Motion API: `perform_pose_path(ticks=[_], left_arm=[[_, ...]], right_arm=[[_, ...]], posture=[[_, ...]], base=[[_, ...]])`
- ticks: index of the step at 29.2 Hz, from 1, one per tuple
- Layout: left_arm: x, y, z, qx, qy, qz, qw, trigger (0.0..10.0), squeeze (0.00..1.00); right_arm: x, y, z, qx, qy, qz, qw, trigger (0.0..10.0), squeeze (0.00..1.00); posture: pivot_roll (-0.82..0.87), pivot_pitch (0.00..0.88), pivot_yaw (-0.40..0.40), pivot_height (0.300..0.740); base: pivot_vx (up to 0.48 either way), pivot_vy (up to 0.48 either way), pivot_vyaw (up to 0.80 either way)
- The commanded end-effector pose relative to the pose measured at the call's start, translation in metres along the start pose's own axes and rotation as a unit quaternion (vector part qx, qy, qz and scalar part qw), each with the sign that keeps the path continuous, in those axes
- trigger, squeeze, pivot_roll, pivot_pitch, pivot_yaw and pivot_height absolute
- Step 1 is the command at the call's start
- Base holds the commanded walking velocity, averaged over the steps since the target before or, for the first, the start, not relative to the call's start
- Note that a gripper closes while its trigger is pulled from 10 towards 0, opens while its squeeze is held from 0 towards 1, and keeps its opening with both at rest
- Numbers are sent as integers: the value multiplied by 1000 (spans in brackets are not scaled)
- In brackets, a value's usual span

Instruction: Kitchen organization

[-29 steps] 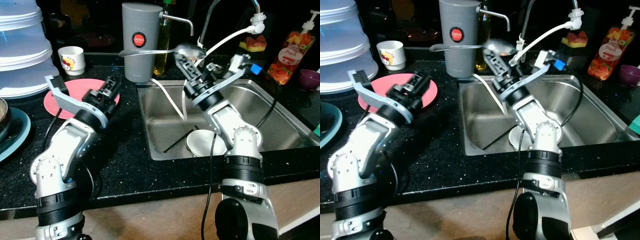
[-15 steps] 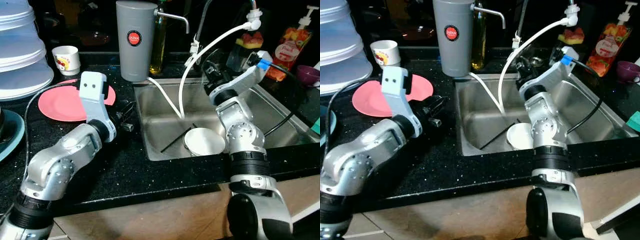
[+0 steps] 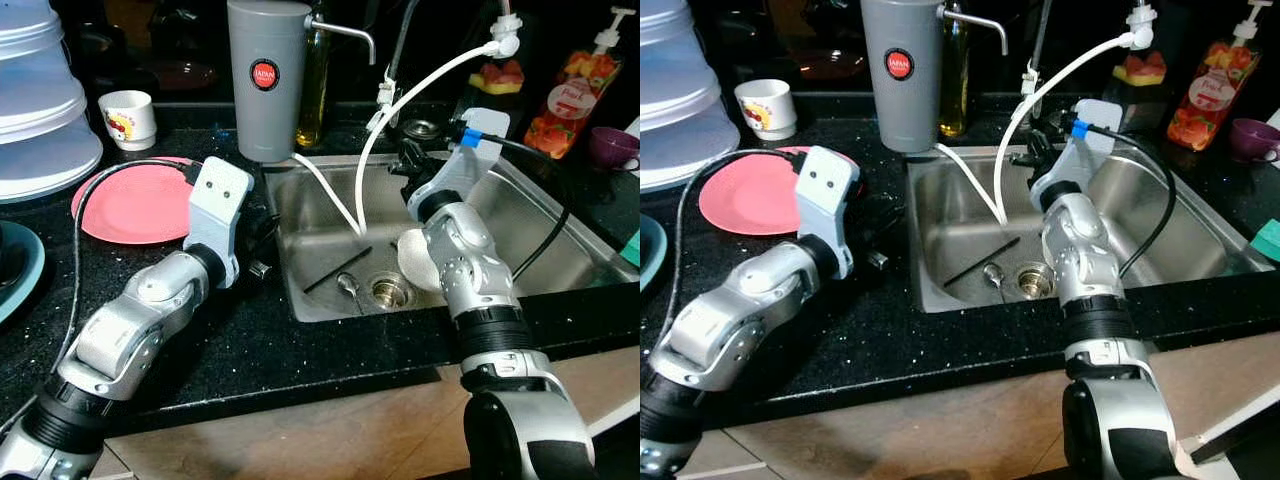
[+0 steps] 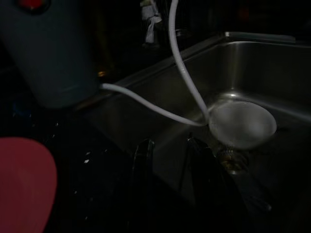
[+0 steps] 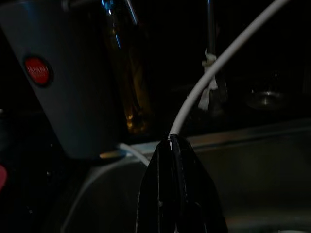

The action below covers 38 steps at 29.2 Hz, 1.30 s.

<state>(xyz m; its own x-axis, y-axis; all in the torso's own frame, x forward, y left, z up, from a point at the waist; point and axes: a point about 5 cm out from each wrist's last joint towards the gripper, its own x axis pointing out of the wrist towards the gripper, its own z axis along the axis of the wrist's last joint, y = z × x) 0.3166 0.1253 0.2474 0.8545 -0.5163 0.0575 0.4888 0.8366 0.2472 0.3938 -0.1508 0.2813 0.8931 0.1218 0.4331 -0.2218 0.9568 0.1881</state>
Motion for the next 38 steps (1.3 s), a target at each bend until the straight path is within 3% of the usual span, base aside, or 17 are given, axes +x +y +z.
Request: perform_pose_path(ticks=[1,3,4,6,7,8,9,10,12,16,17,18,23,27,31,35,38], left_arm=[[-1,9,-7,32,19,30,999,10000,0],[-1,13,-7,37,24,42,998,10000,0],[-2,20,-8,54,33,68,996,10000,0],[-4,34,-8,100,48,117,987,10000,0],[-4,34,-8,100,48,117,987,10000,0],[-7,44,-7,135,59,136,980,10000,490],[-7,44,-7,135,59,136,980,10000,490],[-9,47,-7,158,72,134,976,10000,1000],[-13,54,-10,196,92,138,966,10000,1000],[-20,59,-20,230,136,129,955,10000,1000],[-22,59,-24,234,150,121,953,10000,212],[-24,58,-31,247,167,109,948,10000,0],[-28,57,-45,271,191,86,940,10000,0],[-31,57,-59,314,208,66,924,10000,0],[-34,61,-63,319,219,70,920,10000,0],[-39,73,-67,327,241,102,908,10000,0],[-45,96,-68,358,247,155,887,10000,0]], right_arm=[[-2,5,-11,9,25,23,999,4627,0],[-3,7,-13,15,31,30,999,4627,0],[-3,11,-15,23,41,44,998,10000,0],[-4,20,-20,41,58,74,995,10000,0],[-4,20,-20,41,58,74,995,10000,0],[-5,27,-23,48,66,95,992,10000,0],[-5,27,-23,48,66,95,992,10000,0],[-6,31,-24,49,69,107,991,10000,0],[-8,39,-26,58,76,130,987,10000,0],[-12,50,-29,69,88,169,979,10000,0],[-13,53,-29,69,89,177,978,10000,0],[-14,55,-30,69,91,185,976,10000,0],[-15,59,-29,72,93,197,973,10000,0],[-16,61,-27,76,92,203,972,10000,0],[-17,62,-25,80,91,208,971,10000,0],[-17,63,-25,86,91,211,969,10000,0],[-18,67,-23,96,88,220,967,10000,0]], posture=[[5,64,-35,740],[7,64,-36,740],[8,67,-38,740],[9,67,-38,740],[9,67,-38,740],[11,68,-39,740],[11,68,-39,740],[11,68,-39,740],[12,67,-39,740],[15,67,-39,740],[15,67,-39,740],[14,67,-39,740],[14,68,-40,740],[12,68,-39,740],[10,69,-39,740],[10,70,-39,740],[15,73,-44,740]], base=[[0,0,0],[0,0,0],[0,0,0],[0,0,0],[0,0,0],[0,0,0],[0,0,0],[0,0,0],[0,0,0],[0,0,0],[0,0,0],[0,0,0],[0,0,0],[0,0,0],[0,0,0],[0,0,0],[0,0,0]])
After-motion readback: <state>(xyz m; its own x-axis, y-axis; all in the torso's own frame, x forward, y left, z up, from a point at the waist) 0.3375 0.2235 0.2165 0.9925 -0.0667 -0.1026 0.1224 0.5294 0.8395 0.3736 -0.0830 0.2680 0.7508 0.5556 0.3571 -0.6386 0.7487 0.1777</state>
